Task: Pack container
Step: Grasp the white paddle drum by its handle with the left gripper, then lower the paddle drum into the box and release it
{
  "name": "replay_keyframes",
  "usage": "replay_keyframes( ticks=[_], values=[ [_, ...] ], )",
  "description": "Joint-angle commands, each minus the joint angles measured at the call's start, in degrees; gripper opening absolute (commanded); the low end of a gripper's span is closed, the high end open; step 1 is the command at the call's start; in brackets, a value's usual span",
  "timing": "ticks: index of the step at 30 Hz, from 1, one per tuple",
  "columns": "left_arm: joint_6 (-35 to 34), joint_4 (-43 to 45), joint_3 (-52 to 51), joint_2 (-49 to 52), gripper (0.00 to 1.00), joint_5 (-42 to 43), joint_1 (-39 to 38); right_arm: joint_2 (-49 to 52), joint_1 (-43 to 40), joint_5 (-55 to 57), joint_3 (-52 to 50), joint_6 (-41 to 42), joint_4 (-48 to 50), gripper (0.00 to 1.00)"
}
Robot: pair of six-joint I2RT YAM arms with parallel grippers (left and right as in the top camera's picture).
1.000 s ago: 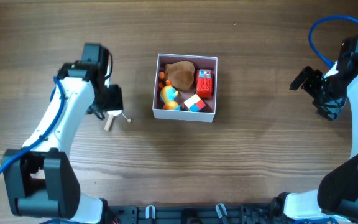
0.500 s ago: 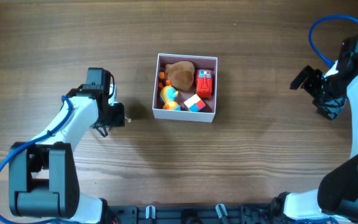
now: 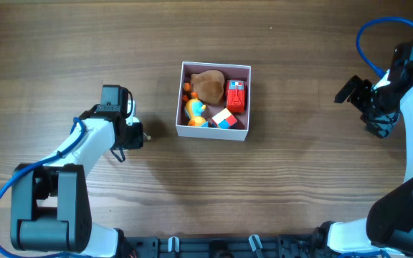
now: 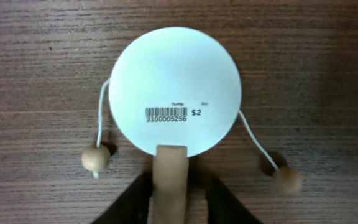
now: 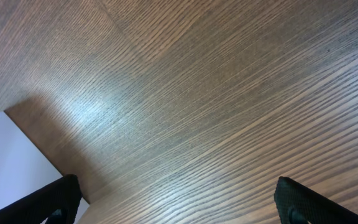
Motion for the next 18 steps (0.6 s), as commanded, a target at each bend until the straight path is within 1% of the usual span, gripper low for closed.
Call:
replay_keyframes(
  ticks=[1,3,5,7,12,15,18],
  values=[
    [0.5,-0.4,-1.7,0.5,0.18,1.5,0.2,0.3,-0.1,-0.5,0.6,-0.5,0.1,1.0],
    [0.3,-1.0,-1.5,0.3,0.08,2.1,0.2,0.3,-0.1,-0.5,0.6,-0.5,0.2,1.0],
    [0.3,-2.0,-0.9,-0.4,0.04,3.5,0.2,0.3,-0.1,-0.5,0.6,-0.4,0.2,1.0],
    [0.1,-3.9,0.5,-1.7,0.04,5.2,0.2,0.3,-0.1,-0.5,0.6,-0.3,0.3,1.0],
    [-2.7,-12.6,8.0,-6.5,0.04,5.6,-0.8,0.3,-0.1,-0.5,0.6,-0.4,0.3,1.0],
    [-3.2,-18.5,15.5,-10.3,0.04,5.6,-4.0,0.3,-0.1,-0.5,0.6,-0.3,0.3,1.0],
    [-3.1,-20.1,21.5,-13.2,0.04,5.5,-8.3,0.3,-0.1,-0.5,0.6,-0.4,0.3,1.0]
  ],
)
